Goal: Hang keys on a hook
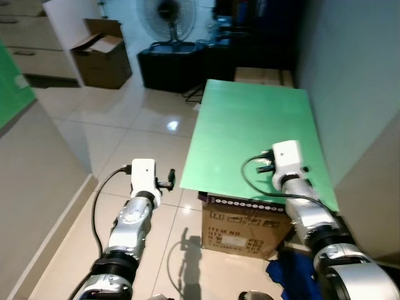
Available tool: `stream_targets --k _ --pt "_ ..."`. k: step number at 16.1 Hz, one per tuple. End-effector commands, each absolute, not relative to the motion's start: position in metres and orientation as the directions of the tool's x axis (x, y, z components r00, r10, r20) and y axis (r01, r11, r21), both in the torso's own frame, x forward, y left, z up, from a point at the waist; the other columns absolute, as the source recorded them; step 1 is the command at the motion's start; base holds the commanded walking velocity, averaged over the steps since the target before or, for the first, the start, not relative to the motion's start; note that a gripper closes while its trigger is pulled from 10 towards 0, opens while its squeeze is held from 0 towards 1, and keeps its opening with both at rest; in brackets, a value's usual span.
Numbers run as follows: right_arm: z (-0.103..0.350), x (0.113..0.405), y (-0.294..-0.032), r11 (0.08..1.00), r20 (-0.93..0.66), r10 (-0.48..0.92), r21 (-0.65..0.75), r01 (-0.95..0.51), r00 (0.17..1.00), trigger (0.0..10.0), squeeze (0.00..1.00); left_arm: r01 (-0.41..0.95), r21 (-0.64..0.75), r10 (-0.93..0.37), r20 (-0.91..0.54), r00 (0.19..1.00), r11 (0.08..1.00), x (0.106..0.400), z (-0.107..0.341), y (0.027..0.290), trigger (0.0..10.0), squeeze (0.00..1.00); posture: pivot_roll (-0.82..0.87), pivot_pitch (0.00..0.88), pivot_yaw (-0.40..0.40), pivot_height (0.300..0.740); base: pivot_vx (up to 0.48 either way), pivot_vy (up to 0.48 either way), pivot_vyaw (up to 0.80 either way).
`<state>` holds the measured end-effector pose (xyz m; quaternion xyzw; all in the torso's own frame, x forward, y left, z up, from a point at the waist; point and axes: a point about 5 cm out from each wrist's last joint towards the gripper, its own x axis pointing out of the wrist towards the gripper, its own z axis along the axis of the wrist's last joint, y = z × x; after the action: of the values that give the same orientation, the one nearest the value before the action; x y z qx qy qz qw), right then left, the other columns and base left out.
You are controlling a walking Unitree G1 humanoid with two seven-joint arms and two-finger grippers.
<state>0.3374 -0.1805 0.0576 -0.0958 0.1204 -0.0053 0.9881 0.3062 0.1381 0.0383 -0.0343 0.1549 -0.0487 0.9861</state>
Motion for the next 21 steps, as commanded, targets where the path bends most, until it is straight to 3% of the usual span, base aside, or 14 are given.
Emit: stream_targets --k 1,2,4,5,6,8,13,14,15,18,21 --pt "0.067 0.343 -0.203 0.977 -0.231 -0.141 -0.189 0.098 0.963 0.0 0.00 0.074 -0.078 -0.095 -0.306 0.947 0.994 0.307 0.038 0.143 10.0 0.00 -0.14 0.000 0.066 0.740 0.000 0.000 0.00" --pt "0.061 0.338 -0.163 0.960 -0.225 0.112 -0.229 -0.164 0.968 0.0 0.00 0.084 -0.076 -0.104 -0.310 0.945 0.994 0.305 0.038 0.141 10.0 0.00 -0.15 0.000 0.074 0.740 0.000 0.000 0.00" --pt "0.063 0.340 -0.218 0.967 -0.255 -0.227 -0.174 0.186 0.940 0.0 0.00 0.086 -0.073 -0.105 -0.302 0.948 0.994 0.306 0.039 0.141 10.0 0.00 -0.14 0.000 0.073 0.740 0.000 0.000 0.00" --pt "0.061 0.340 -0.202 0.978 -0.252 -0.123 -0.195 0.074 0.960 0.0 0.00 0.083 -0.075 -0.102 -0.303 0.948 0.994 0.306 0.039 0.141 10.0 0.00 -0.14 0.000 0.073 0.740 0.000 0.000 0.00" --pt "0.054 0.335 -0.158 0.964 -0.242 0.089 -0.222 -0.144 0.966 0.0 0.00 0.106 -0.066 -0.121 -0.303 0.945 0.992 0.305 0.039 0.138 10.0 0.00 -0.14 0.000 0.066 0.740 0.000 0.000 0.00" --pt "0.055 0.338 -0.171 0.982 -0.248 -0.015 -0.185 -0.032 0.969 0.0 0.00 0.096 -0.070 -0.113 -0.304 0.946 0.993 0.306 0.039 0.139 10.0 0.00 -0.14 0.000 0.074 0.740 0.000 0.000 0.00" --pt "0.058 0.339 -0.168 0.981 -0.233 0.012 -0.185 -0.057 0.972 0.0 0.00 0.099 -0.071 -0.116 -0.306 0.945 0.993 0.306 0.038 0.141 10.0 0.00 -0.15 0.000 0.078 0.740 0.000 0.000 0.00" --pt "0.059 0.340 -0.166 0.979 -0.235 0.014 -0.194 -0.061 0.972 2.7 0.00 0.100 -0.072 -0.118 -0.307 0.944 0.992 0.306 0.038 0.140 10.0 0.00 -0.16 0.000 0.080 0.740 0.000 0.000 0.00" --pt "0.064 0.343 -0.163 0.979 -0.217 0.021 -0.193 -0.064 0.976 10.0 0.00 0.103 -0.073 -0.121 -0.306 0.944 0.992 0.307 0.039 0.140 10.0 0.00 -0.16 0.000 0.080 0.740 0.000 0.000 0.00" --pt "0.078 0.351 -0.165 0.980 -0.180 0.028 -0.191 -0.062 0.983 10.0 0.00 0.112 -0.074 -0.130 -0.307 0.943 0.991 0.308 0.039 0.138 10.0 0.00 -0.16 0.000 0.083 0.740 0.000 0.000 0.00" --pt "0.107 0.362 -0.163 0.992 -0.087 0.101 0.086 -0.094 0.991 10.0 0.00 0.110 -0.074 -0.128 -0.308 0.943 0.991 0.308 0.039 0.138 10.0 0.00 -0.16 0.000 0.083 0.740 0.000 0.000 0.00"
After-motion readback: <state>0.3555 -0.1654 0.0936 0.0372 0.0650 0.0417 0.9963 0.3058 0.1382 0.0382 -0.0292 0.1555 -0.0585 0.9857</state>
